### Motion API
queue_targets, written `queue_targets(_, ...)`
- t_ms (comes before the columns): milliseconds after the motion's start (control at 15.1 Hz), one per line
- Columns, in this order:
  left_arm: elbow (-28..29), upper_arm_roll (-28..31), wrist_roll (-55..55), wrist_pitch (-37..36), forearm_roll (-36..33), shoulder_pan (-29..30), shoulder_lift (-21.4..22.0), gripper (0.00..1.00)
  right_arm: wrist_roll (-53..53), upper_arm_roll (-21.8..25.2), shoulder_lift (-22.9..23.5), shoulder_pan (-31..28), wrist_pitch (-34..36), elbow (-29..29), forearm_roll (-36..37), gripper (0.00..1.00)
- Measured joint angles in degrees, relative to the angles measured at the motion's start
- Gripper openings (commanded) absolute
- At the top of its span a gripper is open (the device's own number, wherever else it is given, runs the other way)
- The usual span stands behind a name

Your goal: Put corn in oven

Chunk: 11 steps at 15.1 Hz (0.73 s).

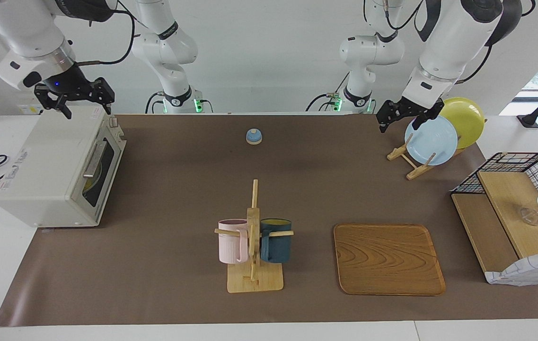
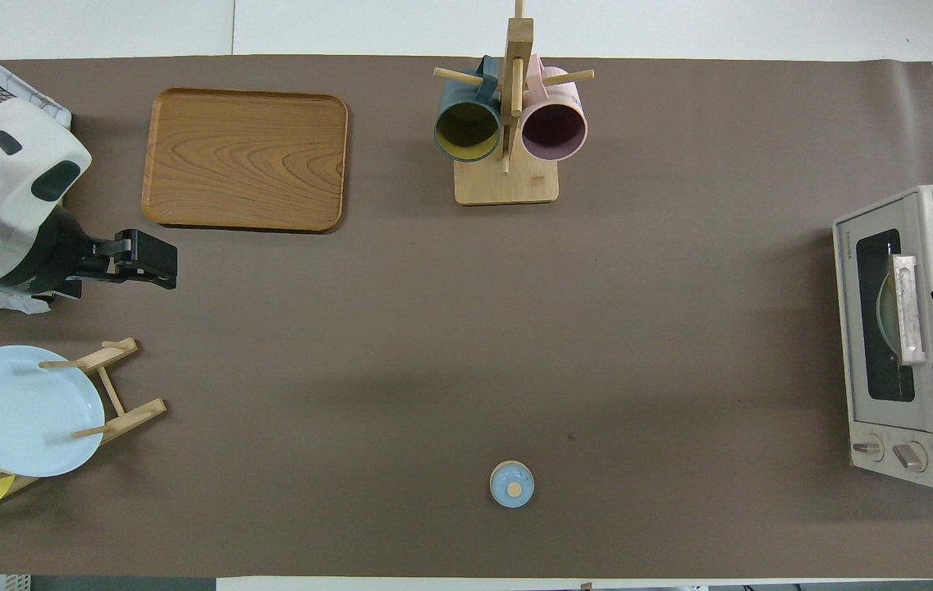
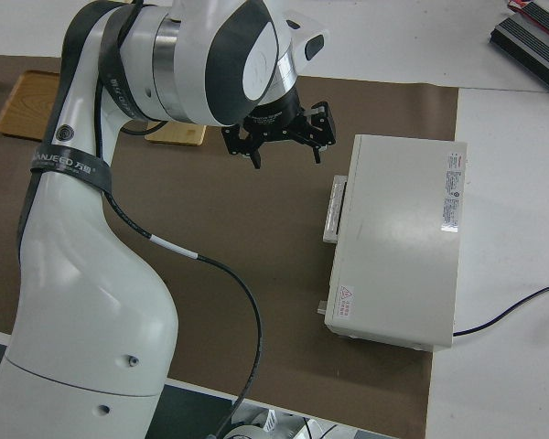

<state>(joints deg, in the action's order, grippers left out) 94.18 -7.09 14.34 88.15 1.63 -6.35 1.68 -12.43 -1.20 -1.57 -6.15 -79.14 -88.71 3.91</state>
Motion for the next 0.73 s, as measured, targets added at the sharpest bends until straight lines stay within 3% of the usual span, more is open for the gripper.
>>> queue_targets(266, 0.0, 0.0, 0.0, 0.0, 0.0, 0.0, 0.0, 1.00, 5.2, -0.6, 1.3, 1.5, 2.1, 2.0, -0.2, 1.00)
queue_targets(730, 0.0, 0.0, 0.0, 0.0, 0.0, 0.0, 0.0, 1.00, 5.3, -0.6, 1.3, 1.5, 2.5, 1.9, -0.2, 1.00)
